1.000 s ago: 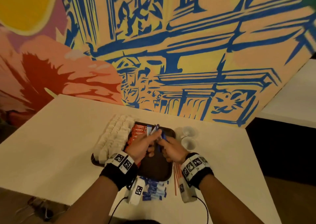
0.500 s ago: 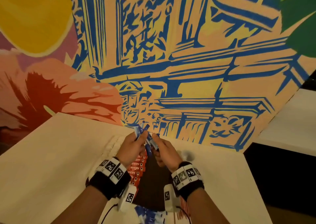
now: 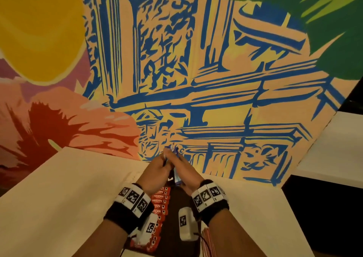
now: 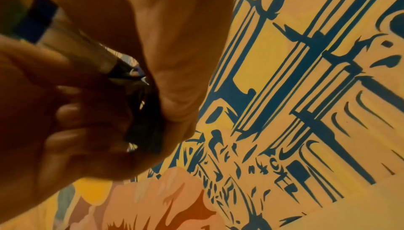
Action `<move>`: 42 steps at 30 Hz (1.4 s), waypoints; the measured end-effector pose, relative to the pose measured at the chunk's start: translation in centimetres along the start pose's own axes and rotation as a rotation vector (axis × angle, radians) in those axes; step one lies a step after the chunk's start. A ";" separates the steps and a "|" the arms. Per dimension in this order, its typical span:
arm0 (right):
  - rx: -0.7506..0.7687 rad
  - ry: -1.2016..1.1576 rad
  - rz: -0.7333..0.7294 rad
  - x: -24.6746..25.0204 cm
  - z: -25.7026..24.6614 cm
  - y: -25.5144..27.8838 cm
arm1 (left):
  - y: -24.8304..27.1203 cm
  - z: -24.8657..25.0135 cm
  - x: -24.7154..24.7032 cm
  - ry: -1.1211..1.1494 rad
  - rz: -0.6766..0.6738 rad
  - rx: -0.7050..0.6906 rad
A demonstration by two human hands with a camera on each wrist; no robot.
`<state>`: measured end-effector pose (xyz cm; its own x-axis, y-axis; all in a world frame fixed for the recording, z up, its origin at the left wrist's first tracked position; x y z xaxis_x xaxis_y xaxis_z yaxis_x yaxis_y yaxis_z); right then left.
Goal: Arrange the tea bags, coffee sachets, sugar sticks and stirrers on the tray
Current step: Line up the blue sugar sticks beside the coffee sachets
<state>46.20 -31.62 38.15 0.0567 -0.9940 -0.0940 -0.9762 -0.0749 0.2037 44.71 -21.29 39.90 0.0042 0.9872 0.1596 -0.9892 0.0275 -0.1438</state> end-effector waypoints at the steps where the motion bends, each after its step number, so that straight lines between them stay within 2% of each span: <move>1: -0.010 -0.014 0.013 -0.1 0.1 -0.3 | -0.1 0.1 -0.2 -0.087 -0.007 -0.048; 6: -0.003 -0.035 0.091 0.1 0.4 -1.2 | -0.1 0.9 -0.8 -0.453 -0.009 -0.231; 9: -0.025 -0.025 0.114 0.3 0.6 -1.3 | 0.1 0.7 -0.8 -0.507 -0.061 -0.258; 13: -0.004 -0.003 0.241 1.1 0.4 -1.4 | 0.0 0.1 -1.0 -0.522 -0.101 -0.279; 17: 0.000 -0.060 0.270 2.0 -0.4 -0.4 | 0.4 0.8 -0.9 -0.430 -0.091 -0.283; 22: 0.011 -0.138 0.242 3.0 -1.0 0.9 | 0.6 1.0 0.5 -0.213 0.099 -0.162; 30: 0.041 -0.173 0.253 4.7 -1.2 2.2 | 1.8 1.0 1.2 -0.070 0.246 -0.114; 36: 0.062 -0.090 0.231 6.2 -0.8 3.1 | 2.6 0.4 0.5 0.046 0.272 -0.076; 42: 0.160 0.100 0.235 8.0 -0.7 4.9 | 3.5 0.5 -0.2 -0.003 0.254 0.016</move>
<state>42.05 -40.01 39.05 -0.1626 -0.9861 0.0355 -0.9851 0.1643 0.0514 41.18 -21.49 39.87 -0.2454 0.9615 0.1237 -0.9607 -0.2241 -0.1640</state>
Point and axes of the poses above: each hand's wrist, its own y-axis away from the middle knuckle, its own x-axis out of the back of the hand, z = x × y, the point moved 3 cm from there along -y, towards the middle knuckle, and after that the axes turned 12 degrees about z, right-handed, at the moved point
